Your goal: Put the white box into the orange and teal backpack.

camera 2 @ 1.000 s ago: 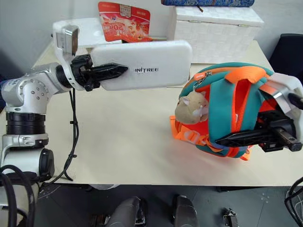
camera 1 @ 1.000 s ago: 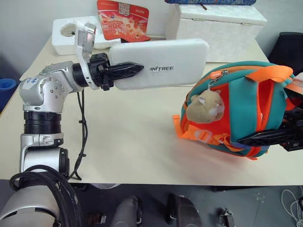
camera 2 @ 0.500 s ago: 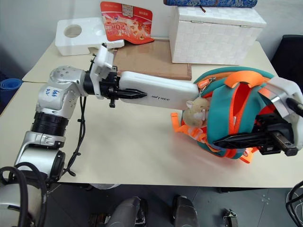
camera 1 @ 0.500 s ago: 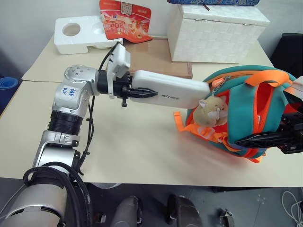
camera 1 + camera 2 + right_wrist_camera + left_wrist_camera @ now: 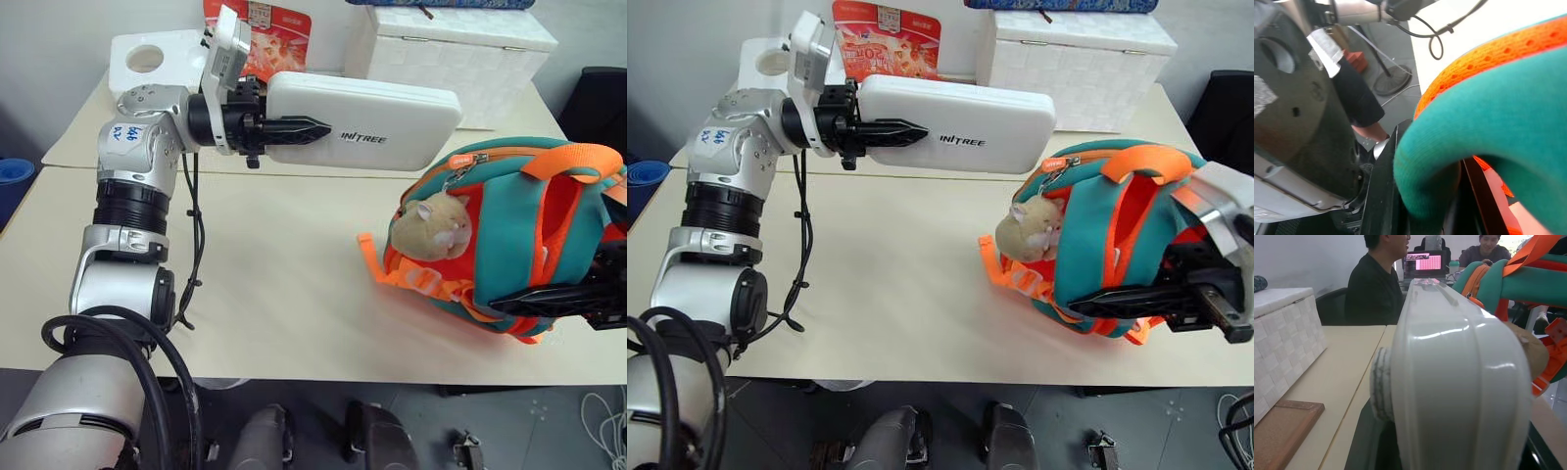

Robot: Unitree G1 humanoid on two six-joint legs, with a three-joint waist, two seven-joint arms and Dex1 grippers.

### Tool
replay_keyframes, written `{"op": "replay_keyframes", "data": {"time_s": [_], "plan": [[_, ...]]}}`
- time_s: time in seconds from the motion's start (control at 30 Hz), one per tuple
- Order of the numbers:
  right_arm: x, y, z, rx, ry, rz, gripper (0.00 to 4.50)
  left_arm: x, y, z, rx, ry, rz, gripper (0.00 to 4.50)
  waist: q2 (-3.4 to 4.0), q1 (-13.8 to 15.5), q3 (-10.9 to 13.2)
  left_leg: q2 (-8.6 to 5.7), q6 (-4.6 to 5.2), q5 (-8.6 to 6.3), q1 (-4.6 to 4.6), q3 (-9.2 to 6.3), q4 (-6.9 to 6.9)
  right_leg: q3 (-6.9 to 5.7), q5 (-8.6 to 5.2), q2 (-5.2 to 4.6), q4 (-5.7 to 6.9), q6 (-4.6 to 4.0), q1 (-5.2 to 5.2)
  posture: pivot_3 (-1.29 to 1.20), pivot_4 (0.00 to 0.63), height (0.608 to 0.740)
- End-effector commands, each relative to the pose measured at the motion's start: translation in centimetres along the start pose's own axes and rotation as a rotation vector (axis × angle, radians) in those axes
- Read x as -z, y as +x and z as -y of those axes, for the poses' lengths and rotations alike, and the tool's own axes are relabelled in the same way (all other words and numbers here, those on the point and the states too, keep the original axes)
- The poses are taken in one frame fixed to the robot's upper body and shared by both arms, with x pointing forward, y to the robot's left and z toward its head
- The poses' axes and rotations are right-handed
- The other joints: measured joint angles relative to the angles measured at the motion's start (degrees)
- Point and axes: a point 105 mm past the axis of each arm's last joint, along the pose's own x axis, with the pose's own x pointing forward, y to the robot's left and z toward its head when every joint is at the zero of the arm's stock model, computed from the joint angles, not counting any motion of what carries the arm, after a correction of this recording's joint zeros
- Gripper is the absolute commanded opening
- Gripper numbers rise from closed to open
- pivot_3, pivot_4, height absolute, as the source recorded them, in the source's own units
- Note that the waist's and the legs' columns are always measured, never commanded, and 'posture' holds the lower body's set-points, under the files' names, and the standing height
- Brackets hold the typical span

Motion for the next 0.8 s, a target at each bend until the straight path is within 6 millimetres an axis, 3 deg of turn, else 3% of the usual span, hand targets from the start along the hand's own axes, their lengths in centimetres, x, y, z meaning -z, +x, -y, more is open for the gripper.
{"op": "replay_keyframes", "data": {"time_s": [0.03,0.17,0.47,0.8], "plan": [[-0.9,0.1,-0.7,0.001,-0.053,0.005,0.00,-1.5,1.1,0.9,0.061,0.055,0.044,1.18,0.00,0.2,0.0,0.00,0.01,0.00,-0.05,-0.05,0.06,-0.02,0.01,-0.01,0.00,0.02,0.00,0.00,0.150,0.740],[-0.5,-0.2,0.0,0.035,-0.035,0.001,0.00,-1.2,1.5,1.3,0.093,0.046,0.037,1.18,0.00,0.2,0.0,-0.05,0.07,-0.04,-0.13,-0.14,0.15,-0.05,0.03,-0.04,-0.02,0.05,0.03,0.00,0.150,0.740],[0.7,-0.7,1.0,0.089,-0.002,-0.007,0.00,-2.6,-1.5,1.7,0.100,0.013,0.025,1.18,0.00,0.0,0.0,-0.04,0.07,-0.04,-0.12,-0.12,0.15,-0.08,0.03,0.00,0.01,0.05,0.03,0.00,0.150,0.740],[0.9,-0.7,1.6,0.089,-0.007,-0.004,0.00,1.2,1.7,3.0,0.185,0.046,-0.081,1.18,0.00,0.3,0.0,-0.07,0.09,-0.03,-0.11,-0.20,0.25,-0.08,0.06,-0.02,-0.01,0.11,0.16,0.00,0.150,0.740]]}}
